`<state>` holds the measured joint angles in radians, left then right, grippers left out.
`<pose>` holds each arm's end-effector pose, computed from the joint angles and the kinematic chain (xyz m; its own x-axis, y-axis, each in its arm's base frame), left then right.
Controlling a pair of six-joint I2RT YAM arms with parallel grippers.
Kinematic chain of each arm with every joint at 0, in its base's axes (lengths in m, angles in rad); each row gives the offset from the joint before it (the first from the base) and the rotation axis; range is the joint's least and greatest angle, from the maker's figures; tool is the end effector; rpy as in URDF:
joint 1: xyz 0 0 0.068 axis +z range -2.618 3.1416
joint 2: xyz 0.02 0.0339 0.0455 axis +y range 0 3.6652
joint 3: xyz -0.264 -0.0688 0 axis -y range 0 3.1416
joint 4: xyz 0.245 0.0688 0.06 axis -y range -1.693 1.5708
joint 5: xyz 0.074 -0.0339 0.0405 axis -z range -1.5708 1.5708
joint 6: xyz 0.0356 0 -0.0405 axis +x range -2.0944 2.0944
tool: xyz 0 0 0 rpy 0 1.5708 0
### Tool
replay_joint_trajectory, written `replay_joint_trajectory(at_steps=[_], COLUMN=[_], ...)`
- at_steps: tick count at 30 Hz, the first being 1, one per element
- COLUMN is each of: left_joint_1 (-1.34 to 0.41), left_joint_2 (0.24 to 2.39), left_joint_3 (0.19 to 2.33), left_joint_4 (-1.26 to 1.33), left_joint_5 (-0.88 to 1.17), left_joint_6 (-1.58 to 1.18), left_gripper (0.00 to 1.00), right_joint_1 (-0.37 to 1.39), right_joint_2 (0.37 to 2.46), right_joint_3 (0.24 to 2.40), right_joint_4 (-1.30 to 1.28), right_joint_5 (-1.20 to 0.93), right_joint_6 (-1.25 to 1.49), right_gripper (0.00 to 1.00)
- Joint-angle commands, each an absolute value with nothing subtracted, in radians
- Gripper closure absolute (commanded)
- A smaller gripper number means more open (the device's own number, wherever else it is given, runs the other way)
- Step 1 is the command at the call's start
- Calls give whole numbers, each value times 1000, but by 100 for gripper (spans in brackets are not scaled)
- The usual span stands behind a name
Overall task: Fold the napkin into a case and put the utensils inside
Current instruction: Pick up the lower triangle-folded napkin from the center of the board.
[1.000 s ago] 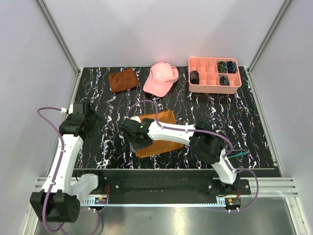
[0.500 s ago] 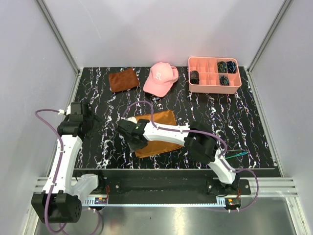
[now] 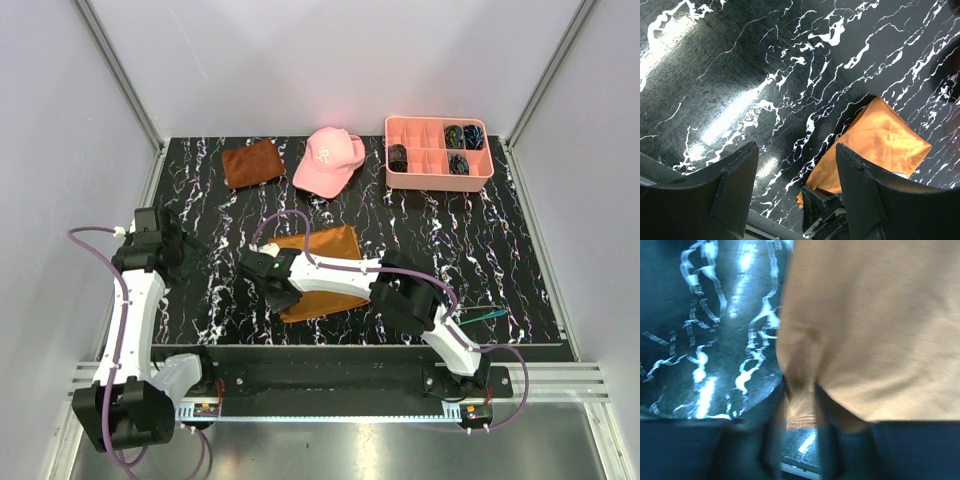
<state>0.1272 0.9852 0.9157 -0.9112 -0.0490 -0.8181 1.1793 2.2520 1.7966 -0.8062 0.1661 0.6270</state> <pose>0.1819 0.0250 0.2853 -0.4512 -0.7926 -0.4101 -0.7066 0.5980 -0.3783 0.1832 0.4284 0.1608 -0.8179 -0.4649 -0.3388 -0.5094 0.8590 0.0510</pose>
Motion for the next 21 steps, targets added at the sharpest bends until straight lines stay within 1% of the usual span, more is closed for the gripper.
replay_joint_trajectory(at_steps=[1, 2, 3, 5, 6, 7, 8, 12, 13, 17, 21], left_joint_1=[158, 163, 167, 172, 172, 172, 172, 172, 170, 155, 109], left_joint_2=[1006, 1011, 1025, 1040, 1061, 1074, 1089, 1172, 1181, 1219, 1272], left_joint_3=[907, 890, 881, 842, 827, 818, 798, 736, 718, 635, 627], left_joint_4=[-867, -853, -841, -778, -756, -735, -686, -537, -473, -318, -259], left_joint_5=[-6, 27, 46, 134, 164, 195, 280, 500, 556, 637, 631], left_joint_6=[-788, -784, -778, -749, -741, -733, -700, -658, -673, -736, -764], left_gripper=[31, 30, 30, 30, 30, 30, 31, 30, 30, 27, 25], right_joint_1=[1201, 1201, 1201, 1201, 1200, 1198, 1197, 1184, 1177, 1103, 1054], right_joint_2=[2348, 2349, 2342, 2323, 2291, 2274, 2254, 2107, 2082, 1956, 1892], right_joint_3=[1782, 1782, 1781, 1778, 1772, 1761, 1758, 1694, 1675, 1554, 1422], right_joint_4=[-936, -942, -937, -922, -890, -871, -858, -752, -729, -580, -490], right_joint_5=[248, 258, 261, 262, 259, 235, 229, 158, 99, -55, -178], right_joint_6=[664, 664, 658, 652, 641, 632, 624, 611, 609, 624, 646], right_gripper=[76, 82, 90, 98, 100, 100, 100, 100, 100, 100, 100])
